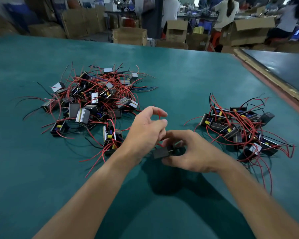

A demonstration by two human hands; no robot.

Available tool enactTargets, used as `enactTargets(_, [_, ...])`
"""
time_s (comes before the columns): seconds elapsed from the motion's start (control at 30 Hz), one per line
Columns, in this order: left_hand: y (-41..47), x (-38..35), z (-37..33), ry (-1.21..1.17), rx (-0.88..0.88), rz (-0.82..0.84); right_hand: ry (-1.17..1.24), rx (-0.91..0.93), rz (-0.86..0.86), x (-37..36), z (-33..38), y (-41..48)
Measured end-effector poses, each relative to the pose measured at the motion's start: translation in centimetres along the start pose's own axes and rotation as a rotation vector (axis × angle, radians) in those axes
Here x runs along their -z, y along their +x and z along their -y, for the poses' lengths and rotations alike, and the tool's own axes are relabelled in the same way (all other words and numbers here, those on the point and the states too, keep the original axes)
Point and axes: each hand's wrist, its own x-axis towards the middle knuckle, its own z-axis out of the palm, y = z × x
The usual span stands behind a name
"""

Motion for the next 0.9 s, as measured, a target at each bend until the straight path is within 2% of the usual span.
enactTargets(0.17, [-0.5,-0.1,-0.6,-0.288,0.01,0.031,0.22,0.065,0.036,-0.2,0.7,0.0])
enactTargets(0.27, [-0.9,-0.2,-0.8,-0.44,-0.022,0.09,0.159,0.051,0.013,-0.4,0.6,0.1])
enactTargets(0.43, [-1.0,0.4,-1.1,-0.745,0.077,0.275,0.101,0.02,-0.016,-2.5,1.0,-0.1])
enactTargets(0.6, [-0.9,1.3,-1.6,-0.841,0.052,0.312,0.071,0.038,-0.054,-3.0,1.1,0.3])
enactTargets(0.7, [-0.6,1.8,-1.8,-0.724,-0.05,0.19,0.068,0.012,-0.124,-2.3,1.0,0.5])
enactTargets(0.73, [-0.3,2.0,-1.7,-0.599,-0.088,0.102,0.094,0.003,-0.177,-2.0,1.0,0.6])
enactTargets(0.83, [0.6,2.2,-0.9,-0.01,-0.143,-0.182,0.232,-0.047,-0.353,-0.8,0.9,1.0])
enactTargets(0.9, [1.0,2.1,0.0,0.171,-0.127,-0.213,0.27,-0.085,-0.441,-0.3,0.7,1.1])
